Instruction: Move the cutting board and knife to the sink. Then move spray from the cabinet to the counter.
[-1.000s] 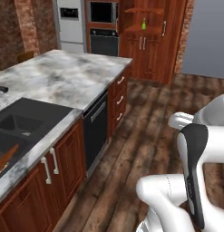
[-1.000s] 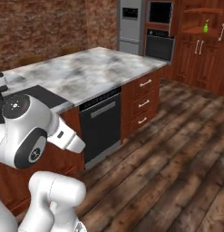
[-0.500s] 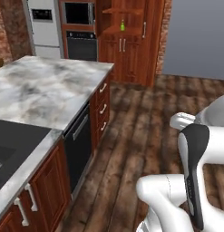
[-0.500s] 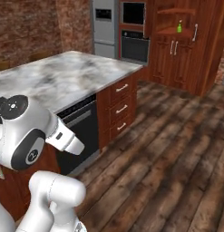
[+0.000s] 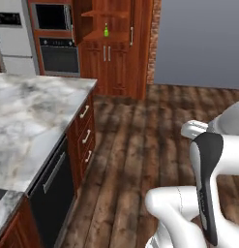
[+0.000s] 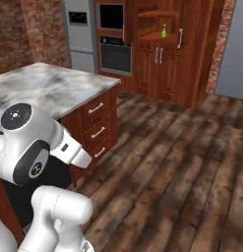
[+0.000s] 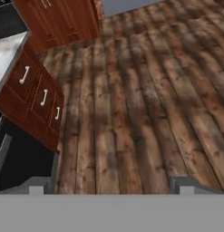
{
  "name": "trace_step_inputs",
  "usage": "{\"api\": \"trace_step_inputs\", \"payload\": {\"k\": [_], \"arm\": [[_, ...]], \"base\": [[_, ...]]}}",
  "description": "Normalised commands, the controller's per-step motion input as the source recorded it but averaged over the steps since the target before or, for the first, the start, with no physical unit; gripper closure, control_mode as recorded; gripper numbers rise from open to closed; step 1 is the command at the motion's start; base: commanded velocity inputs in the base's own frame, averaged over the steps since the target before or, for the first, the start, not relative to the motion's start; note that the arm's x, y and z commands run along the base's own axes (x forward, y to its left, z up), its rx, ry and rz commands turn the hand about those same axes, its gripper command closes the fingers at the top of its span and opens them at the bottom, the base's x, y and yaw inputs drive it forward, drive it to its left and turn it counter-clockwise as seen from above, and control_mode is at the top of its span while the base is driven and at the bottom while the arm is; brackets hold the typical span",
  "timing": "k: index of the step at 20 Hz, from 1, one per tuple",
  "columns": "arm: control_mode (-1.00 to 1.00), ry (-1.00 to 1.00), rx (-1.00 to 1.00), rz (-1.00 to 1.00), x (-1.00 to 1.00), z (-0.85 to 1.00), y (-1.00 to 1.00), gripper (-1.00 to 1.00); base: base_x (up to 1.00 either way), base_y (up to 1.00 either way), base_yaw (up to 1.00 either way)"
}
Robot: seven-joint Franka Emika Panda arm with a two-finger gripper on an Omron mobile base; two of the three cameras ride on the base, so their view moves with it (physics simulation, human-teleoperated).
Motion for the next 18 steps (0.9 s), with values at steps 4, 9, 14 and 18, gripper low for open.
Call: {"api": "trace_step_inputs", "payload": {"k": [4,9,14,18], "arm": [[1.00,0.00,0.00,0.00,0.00,0.00,0.00,-1.00],[1.00,0.00,0.00,0.00,0.00,0.00,0.00,-1.00],[1.00,0.00,0.00,0.00,0.00,0.00,0.00,-1.00],[1.00,0.00,0.00,0.00,0.00,0.00,0.00,-1.00]], "base": [[1.00,-0.41,-0.28],[1.00,-0.05,-0.21],[1.00,0.00,-0.12],[1.00,0.00,-0.07]]}}
